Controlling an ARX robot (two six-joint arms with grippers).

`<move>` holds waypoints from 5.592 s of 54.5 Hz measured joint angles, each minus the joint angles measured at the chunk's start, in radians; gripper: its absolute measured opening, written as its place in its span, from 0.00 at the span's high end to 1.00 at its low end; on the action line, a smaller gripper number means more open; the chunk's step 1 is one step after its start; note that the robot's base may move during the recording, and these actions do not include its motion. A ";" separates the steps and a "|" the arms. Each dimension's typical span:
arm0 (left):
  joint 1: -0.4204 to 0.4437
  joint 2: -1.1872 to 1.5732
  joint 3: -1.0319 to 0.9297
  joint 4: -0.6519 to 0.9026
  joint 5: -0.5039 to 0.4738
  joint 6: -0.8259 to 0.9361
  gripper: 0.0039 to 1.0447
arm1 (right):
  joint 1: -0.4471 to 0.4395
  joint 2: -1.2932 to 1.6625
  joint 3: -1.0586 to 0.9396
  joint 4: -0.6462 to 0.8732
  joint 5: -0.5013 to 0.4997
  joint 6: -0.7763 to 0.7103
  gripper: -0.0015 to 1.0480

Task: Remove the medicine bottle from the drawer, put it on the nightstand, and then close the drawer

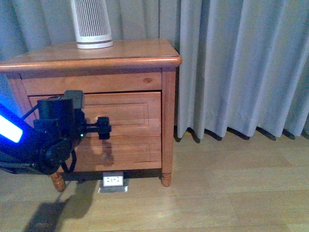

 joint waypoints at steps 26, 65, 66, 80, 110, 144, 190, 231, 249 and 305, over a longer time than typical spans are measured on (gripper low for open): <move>-0.031 0.000 0.012 -0.025 0.005 -0.021 0.07 | 0.000 0.000 0.000 0.000 0.000 0.000 0.07; -0.049 0.022 0.096 -0.086 0.021 -0.057 0.53 | 0.000 0.000 0.000 0.000 0.000 0.000 0.07; -0.050 0.024 0.096 -0.086 0.021 -0.057 0.57 | 0.000 0.000 0.000 0.000 0.000 0.000 0.07; -0.050 0.028 0.096 -0.086 0.011 -0.060 0.78 | 0.000 0.000 0.000 0.000 0.000 0.000 0.07; -0.061 -0.064 -0.192 0.155 0.007 -0.034 0.79 | 0.000 0.000 0.000 0.000 0.000 0.000 0.07; -0.143 -0.323 -0.972 0.618 -0.029 0.077 0.97 | 0.000 0.000 0.000 0.000 0.000 0.000 0.07; 0.101 -1.128 -0.926 -0.095 0.238 0.098 0.06 | 0.000 0.000 0.000 0.000 0.000 0.000 0.07; 0.007 -2.454 -1.417 -0.885 0.099 -0.090 0.06 | 0.000 0.000 0.000 0.000 0.000 0.000 0.07; -0.065 -2.584 -1.598 -0.748 -0.040 -0.051 0.47 | 0.000 0.000 0.000 0.000 0.000 0.000 0.07; 0.106 -2.606 -1.598 -0.760 0.133 -0.040 0.16 | 0.000 0.000 0.000 0.000 0.003 0.000 0.07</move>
